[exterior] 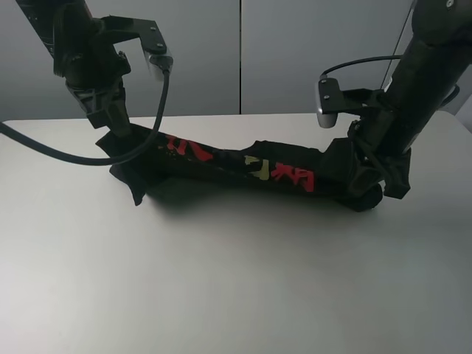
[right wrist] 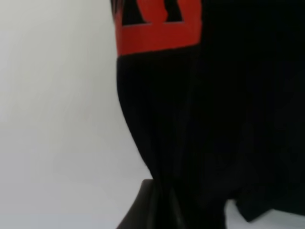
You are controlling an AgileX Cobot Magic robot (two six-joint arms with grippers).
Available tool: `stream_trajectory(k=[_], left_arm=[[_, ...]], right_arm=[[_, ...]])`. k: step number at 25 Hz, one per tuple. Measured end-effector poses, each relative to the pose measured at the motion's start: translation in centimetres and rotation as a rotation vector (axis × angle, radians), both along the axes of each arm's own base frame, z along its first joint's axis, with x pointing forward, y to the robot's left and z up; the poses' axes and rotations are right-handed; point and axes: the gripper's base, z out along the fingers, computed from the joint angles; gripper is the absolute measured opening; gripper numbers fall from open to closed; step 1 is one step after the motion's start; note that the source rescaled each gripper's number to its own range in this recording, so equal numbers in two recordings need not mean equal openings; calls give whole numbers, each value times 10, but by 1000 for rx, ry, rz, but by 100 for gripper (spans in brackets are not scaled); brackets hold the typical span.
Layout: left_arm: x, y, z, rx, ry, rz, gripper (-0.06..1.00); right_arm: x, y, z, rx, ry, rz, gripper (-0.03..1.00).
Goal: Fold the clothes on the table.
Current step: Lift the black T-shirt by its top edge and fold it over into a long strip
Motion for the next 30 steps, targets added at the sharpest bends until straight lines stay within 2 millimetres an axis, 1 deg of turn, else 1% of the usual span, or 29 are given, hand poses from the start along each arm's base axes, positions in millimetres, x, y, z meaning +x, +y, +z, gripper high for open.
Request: stream_trajectory(k=[3, 5, 7, 10, 11, 13, 16, 18, 22, 30], left_arm=[[-4, 1, -9, 3, 37, 4, 0], [-10, 3, -22, 21, 85, 6, 0], [-19, 7, -40, 52, 149, 6, 0], [-32, 13, -61, 86, 229, 9, 0], [-33, 14, -67, 85, 230, 16, 0], [-30, 13, -74, 57, 175, 65, 0], [-19, 9, -75, -10, 59, 184, 0], [-12, 7, -74, -47, -5, 240, 0], [-3, 5, -72, -88, -104, 282, 0], [10, 5, -67, -124, -242, 324, 0]], right_arm=[[-8, 0, -4, 10, 61, 6, 0], [-11, 0, -4, 10, 93, 9, 0], [-12, 0, -2, 15, 102, 11, 0], [-13, 1, 1, 24, 93, 8, 0], [-12, 1, 2, 27, 78, 2, 0], [-5, 1, 1, 30, 6, -62, 0], [10, 1, 2, 31, -139, -182, 0], [16, 0, 3, 27, -208, -218, 0], [25, -5, 3, -11, -309, -227, 0], [42, -2, -8, 0, -418, -233, 0]])
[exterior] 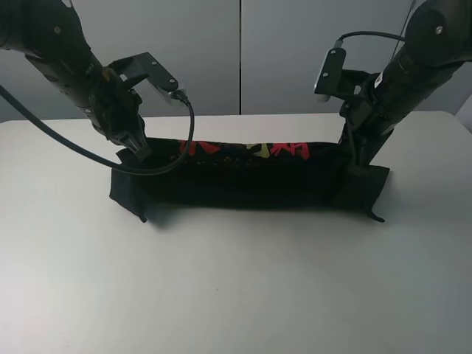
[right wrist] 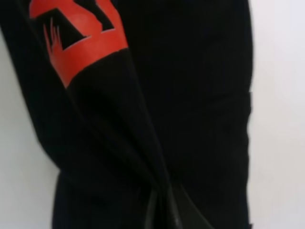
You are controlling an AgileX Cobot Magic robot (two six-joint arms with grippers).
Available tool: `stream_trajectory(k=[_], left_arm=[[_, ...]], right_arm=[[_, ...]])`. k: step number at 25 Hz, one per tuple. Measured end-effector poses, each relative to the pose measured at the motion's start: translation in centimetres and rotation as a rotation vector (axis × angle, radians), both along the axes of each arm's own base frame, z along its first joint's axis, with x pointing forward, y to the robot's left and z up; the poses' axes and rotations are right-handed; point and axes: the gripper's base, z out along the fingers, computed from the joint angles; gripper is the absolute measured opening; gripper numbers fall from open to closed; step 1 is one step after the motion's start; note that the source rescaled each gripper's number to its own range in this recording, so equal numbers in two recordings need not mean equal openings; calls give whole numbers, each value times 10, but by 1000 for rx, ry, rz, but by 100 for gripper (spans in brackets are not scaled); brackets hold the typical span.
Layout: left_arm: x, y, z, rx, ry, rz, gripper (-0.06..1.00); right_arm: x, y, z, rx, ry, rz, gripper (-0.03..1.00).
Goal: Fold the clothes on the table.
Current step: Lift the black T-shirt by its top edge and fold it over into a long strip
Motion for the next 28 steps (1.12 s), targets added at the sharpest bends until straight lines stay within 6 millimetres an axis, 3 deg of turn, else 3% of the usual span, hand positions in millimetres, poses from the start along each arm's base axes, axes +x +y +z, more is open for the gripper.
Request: stream_trajectory(k=[5, 12, 20, 23, 25, 28], left_arm=[[6, 2, -1, 26, -60, 14, 0], [16, 2, -22, 49, -78, 33, 0], [41, 22, -36, -39, -168, 157, 1], [48, 27, -40, -70, -194, 175, 17], [52, 29, -41, -89, -219, 178, 38], [54, 27, -40, -126, -238, 197, 79]], right_arm=[[11, 4, -11, 19, -59, 1, 0], [22, 7, -31, 34, -81, -13, 0], [39, 13, -44, 102, -204, -58, 0], [45, 14, -48, 152, -247, -113, 12], [49, 16, -48, 183, -287, -134, 30], [52, 17, -47, 235, -314, -188, 70]])
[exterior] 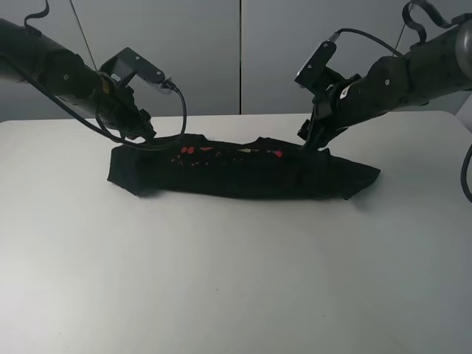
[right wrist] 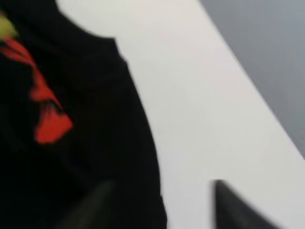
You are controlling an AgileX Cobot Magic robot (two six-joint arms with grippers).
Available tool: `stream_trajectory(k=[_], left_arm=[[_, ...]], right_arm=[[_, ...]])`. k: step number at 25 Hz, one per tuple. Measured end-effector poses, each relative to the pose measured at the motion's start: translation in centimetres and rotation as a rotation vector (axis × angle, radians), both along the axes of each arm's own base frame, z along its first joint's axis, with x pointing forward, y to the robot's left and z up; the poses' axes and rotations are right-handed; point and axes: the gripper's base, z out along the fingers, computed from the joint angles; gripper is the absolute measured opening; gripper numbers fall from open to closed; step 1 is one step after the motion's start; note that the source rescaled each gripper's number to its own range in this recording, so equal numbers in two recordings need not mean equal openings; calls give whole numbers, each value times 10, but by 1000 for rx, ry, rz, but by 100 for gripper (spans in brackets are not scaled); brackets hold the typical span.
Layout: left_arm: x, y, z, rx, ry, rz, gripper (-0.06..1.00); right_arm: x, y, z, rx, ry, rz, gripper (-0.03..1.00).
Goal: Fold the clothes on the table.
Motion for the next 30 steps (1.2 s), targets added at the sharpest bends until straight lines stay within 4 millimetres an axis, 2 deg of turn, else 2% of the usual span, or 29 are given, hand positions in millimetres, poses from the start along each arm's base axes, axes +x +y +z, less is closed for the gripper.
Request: stream_trajectory(k=[1, 2, 4, 8, 10, 14, 16, 21, 26, 30], left_arm=[[0, 0, 0, -19, -4, 15, 91], [1, 0, 1, -42, 0, 40, 95], [0, 4, -1, -89, 35, 127, 96], [0, 18, 1, -94, 173, 314, 96], [5, 22, 10, -91, 221, 377, 96], [20, 25, 20, -100, 294, 450, 96], [25, 22, 18, -99, 354, 454, 96], [38, 14, -11, -113, 520, 467, 96], [41, 19, -38, -95, 617, 500, 96], [41, 20, -52, -81, 651, 508, 96]], right_arm=[[1, 0, 0, 32, 4, -32, 84], [1, 0, 0, 68, 13, -71, 93], [-1, 1, -1, 165, 62, -177, 98], [-6, -4, -6, 315, 271, -376, 100], [-5, -8, -4, 353, 348, -438, 100], [1, -5, 13, 387, 460, -473, 100], [4, -4, 22, 392, 507, -501, 100], [8, -4, 41, 380, 586, -576, 100], [6, -7, 42, 355, 622, -643, 100], [5, -9, 41, 343, 620, -668, 100]])
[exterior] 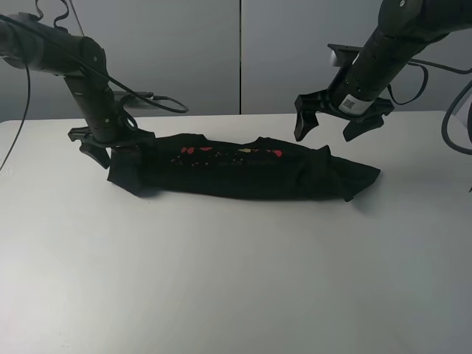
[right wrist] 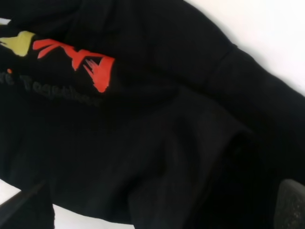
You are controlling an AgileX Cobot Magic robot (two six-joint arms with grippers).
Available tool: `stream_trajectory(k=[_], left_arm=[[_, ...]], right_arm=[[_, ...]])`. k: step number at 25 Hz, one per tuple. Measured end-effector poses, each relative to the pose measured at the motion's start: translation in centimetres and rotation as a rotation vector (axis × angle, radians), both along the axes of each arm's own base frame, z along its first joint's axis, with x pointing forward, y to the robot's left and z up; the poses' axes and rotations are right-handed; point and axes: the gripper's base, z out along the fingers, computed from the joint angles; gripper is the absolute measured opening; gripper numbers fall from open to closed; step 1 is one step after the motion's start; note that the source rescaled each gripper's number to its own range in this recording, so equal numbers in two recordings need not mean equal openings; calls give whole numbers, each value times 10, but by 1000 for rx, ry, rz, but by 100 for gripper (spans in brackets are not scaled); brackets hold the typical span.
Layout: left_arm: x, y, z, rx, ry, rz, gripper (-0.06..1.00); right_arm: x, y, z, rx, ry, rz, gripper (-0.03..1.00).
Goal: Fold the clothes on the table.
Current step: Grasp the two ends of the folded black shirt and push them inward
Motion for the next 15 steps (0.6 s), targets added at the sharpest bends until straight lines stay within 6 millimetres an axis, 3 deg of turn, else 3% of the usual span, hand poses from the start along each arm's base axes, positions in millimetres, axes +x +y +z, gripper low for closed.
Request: stream_trajectory(k=[6, 15], left_arm=[[0, 5, -19, 5, 56, 17, 96], [1, 7, -21, 6, 73, 25, 97]], right_arm=[[3, 0, -12, -14, 61, -7, 100], [23, 2, -48, -75, 202, -55, 100]])
